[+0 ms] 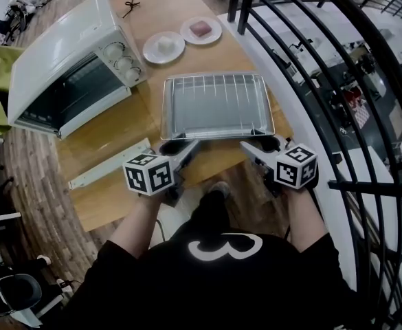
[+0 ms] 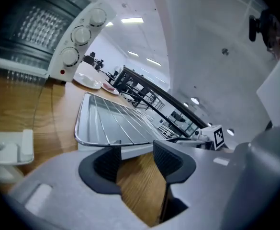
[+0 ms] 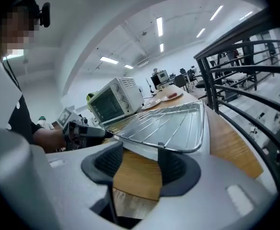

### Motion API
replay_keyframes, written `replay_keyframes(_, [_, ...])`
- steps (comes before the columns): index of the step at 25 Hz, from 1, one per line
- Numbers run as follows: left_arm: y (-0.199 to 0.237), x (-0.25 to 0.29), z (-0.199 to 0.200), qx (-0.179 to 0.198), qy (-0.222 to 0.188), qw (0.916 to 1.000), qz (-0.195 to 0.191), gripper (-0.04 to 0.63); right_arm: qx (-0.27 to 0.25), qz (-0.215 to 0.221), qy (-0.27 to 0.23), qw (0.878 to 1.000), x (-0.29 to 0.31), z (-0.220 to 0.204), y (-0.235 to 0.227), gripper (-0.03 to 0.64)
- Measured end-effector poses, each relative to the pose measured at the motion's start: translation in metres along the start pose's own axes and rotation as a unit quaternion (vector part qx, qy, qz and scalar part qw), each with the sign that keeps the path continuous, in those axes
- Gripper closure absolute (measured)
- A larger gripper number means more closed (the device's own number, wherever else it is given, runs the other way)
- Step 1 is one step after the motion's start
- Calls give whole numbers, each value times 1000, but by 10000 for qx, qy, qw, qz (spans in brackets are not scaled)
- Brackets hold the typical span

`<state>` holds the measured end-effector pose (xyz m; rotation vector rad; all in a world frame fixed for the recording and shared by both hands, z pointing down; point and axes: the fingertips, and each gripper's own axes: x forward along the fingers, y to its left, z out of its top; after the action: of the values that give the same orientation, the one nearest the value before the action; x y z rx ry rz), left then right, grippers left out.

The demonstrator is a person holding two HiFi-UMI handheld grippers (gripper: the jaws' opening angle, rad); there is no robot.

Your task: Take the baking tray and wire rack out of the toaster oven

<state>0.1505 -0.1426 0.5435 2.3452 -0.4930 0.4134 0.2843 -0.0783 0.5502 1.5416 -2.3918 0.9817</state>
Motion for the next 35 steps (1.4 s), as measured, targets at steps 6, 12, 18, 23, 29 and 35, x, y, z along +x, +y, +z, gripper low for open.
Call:
replay_keyframes(6, [-2, 3, -18, 646, 571, 9961, 197, 400, -419, -204, 439, 9979, -3, -14, -4, 387])
replay_keyframes(12, [-1, 3, -27, 770, 798, 9935, 241, 400, -645, -262, 508, 9963, -8, -7, -2, 387])
replay_keyframes(18, [-2, 2, -30, 861, 831, 9925, 254, 402, -657, -214, 565, 9960, -7, -14, 3, 387])
replay_keyframes(23, [-13, -2, -29, 1114, 774, 9905, 207, 425, -876, -116, 486, 9949, -7, -17, 20, 436])
replay_keyframes(29, [-42, -17, -17, 1357, 514, 9894, -49, 518, -837, 48, -213, 9963, -20, 9, 57, 587])
replay_keyframes(35, [-94, -52, 1, 1371, 32, 9894, -483, 572, -1044, 264, -657, 9920, -44, 32, 111, 614])
